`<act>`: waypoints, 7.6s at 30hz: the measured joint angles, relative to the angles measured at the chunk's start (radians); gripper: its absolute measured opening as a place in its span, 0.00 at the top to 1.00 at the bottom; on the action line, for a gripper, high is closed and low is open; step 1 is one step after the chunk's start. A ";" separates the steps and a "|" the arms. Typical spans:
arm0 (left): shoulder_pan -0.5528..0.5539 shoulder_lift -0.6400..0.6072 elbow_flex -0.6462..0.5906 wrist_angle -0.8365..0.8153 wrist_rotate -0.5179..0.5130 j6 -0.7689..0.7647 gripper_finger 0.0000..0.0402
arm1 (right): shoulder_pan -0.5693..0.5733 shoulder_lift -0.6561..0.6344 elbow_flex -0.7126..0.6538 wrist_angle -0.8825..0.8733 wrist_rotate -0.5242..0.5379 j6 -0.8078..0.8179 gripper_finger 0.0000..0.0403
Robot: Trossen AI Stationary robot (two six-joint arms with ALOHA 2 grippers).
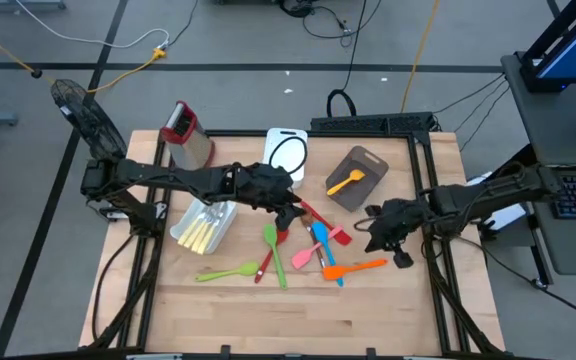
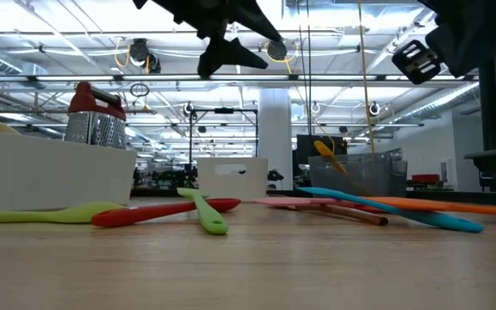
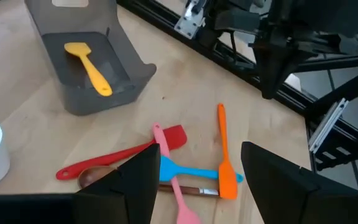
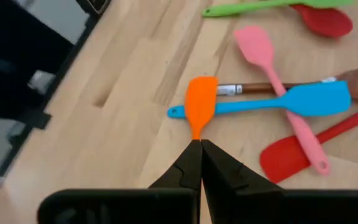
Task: Pick & Place Kitchen Items
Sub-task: Put the orange spatula into the black bin, then put the green spatula into the black bin
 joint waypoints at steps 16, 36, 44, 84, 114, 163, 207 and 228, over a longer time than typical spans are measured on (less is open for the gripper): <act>-0.016 0.000 0.000 -0.018 0.041 0.064 0.43 | 0.086 0.183 0.000 -0.004 0.027 -0.023 0.97; -0.025 0.000 0.000 -0.086 0.079 0.145 0.43 | 0.086 0.219 0.000 -0.037 0.046 -0.059 0.57; -0.006 0.000 0.000 -0.108 0.094 0.193 0.43 | 0.086 0.337 0.000 -0.017 0.091 -0.070 0.54; -0.040 0.000 0.000 -0.149 0.159 0.208 0.43 | 0.197 0.637 0.002 0.252 0.214 0.055 0.59; -0.139 -0.633 -0.573 0.059 -0.108 0.093 0.43 | 0.172 0.622 0.132 0.118 0.152 0.244 0.94; -0.091 -0.976 -0.753 -0.094 -0.278 0.278 0.43 | -0.598 0.331 0.502 -0.264 -0.111 1.804 0.94; -0.023 -1.079 -0.752 -0.150 -0.220 0.256 0.43 | -0.906 0.332 0.000 0.228 -0.037 1.717 0.76; -0.023 -1.079 -0.752 -0.173 -0.222 0.188 0.43 | -0.861 0.197 0.000 0.430 -0.100 1.602 0.84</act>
